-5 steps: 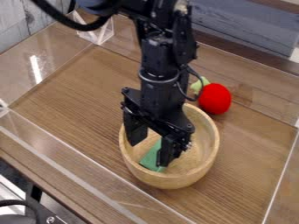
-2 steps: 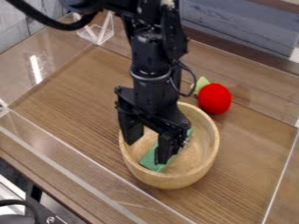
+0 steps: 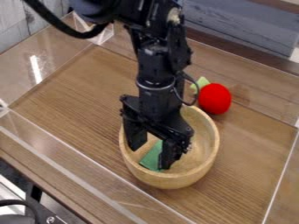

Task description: Remove the green block from the brown bowl and put it on the table

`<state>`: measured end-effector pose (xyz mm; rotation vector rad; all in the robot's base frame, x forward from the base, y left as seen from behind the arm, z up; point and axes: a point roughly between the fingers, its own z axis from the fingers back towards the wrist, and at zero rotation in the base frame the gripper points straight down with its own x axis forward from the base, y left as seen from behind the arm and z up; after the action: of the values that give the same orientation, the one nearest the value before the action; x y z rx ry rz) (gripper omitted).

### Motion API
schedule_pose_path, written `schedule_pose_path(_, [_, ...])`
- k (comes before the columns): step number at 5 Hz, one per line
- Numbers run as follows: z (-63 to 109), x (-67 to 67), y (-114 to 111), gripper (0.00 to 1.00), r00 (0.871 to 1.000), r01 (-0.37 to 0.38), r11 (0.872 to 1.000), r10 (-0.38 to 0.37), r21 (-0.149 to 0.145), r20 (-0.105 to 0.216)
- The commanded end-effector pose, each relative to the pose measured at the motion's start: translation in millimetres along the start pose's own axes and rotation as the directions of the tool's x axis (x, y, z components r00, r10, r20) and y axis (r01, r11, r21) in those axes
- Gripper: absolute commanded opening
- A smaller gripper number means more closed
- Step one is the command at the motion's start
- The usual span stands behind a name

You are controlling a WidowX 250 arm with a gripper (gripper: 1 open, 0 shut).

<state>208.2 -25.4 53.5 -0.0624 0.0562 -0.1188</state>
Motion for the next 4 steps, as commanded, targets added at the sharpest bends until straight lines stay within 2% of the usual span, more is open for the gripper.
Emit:
schedule_pose_path(1, [10.4, 10.0, -3, 1.0, 0.999, -0.03, 1.0, 0.03, -0.001, 0.036])
schedule_pose_path(2, [15.4, 13.8, -7, 1.0, 0.998, -0.055, 0.999, 0.055, -0.003, 0.041])
schedule_pose_path(3, [22.4, 21.1, 0, 1.0, 0.996, -0.077, 0.997, 0.077, -0.002, 0.045])
schedule_pose_path(4, [15.4, 19.6, 3, 1.0, 0.998, -0.061, 0.998, 0.061, 0.002, 0.031])
